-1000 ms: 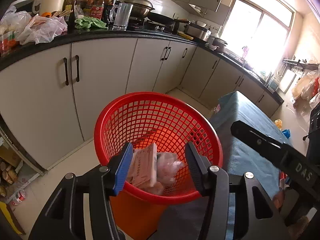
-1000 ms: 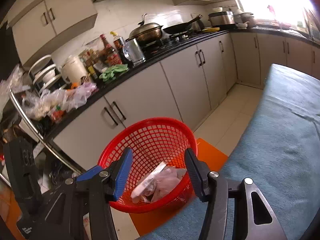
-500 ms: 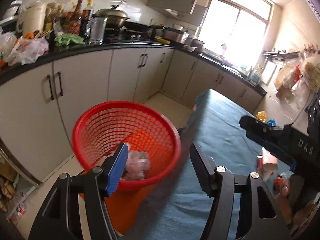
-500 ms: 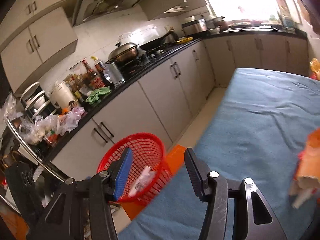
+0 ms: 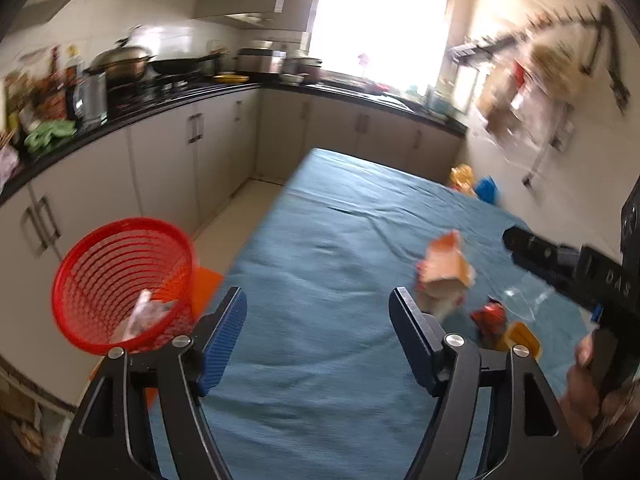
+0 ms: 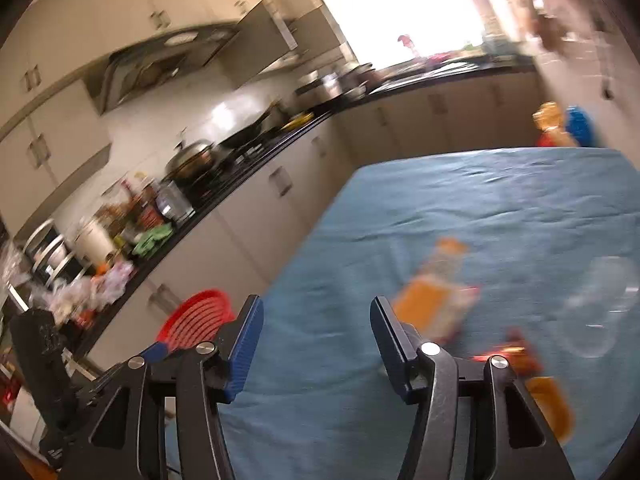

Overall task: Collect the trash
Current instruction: 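Return both open tools to the table, then grasp the stacked clear cups with the right tool while the left grasps the orange box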

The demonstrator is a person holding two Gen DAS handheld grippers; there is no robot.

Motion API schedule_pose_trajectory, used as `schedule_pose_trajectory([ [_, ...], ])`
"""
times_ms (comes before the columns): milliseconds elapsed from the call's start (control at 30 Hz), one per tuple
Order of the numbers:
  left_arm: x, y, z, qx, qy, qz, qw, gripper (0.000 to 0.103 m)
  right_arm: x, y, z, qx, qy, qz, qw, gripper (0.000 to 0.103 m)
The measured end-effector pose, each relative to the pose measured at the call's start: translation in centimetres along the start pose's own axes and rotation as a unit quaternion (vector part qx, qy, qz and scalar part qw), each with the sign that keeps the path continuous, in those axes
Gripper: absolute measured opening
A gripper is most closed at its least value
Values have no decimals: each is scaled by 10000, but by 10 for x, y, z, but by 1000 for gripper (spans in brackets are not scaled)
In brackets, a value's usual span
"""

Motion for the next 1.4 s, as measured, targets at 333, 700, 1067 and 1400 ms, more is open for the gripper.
schedule_pose_trajectory([
  [333, 2, -33, 103, -471, -999, -371, 9932, 83, 57, 75, 143, -1225, -576, 612, 9889, 71],
  [700, -3, -117, 165, -529, -1713, -1057, 9781, 83, 42, 78, 253, -1502, -1808, 547, 9704, 72],
  [1067, -9, -168, 141, -632, -1060, -1602, 9793, 59, 37, 73, 253, -1283, -1893, 458, 9724, 72],
  [1400, -11, -187, 93, -673, -238, -1635, 9839, 58, 28, 51, 243, -1123, -1694, 210, 9789, 73],
])
Point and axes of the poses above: each gripper's, at about its wrist camera, not at the fingertips, and y roughly against the way its jaws point, z to its right, x to its top, the point moved 7 cm from there along -y, roughly the way its jaws point, and after that the axes turned 8 degrees about z, right-handed, at the moved point
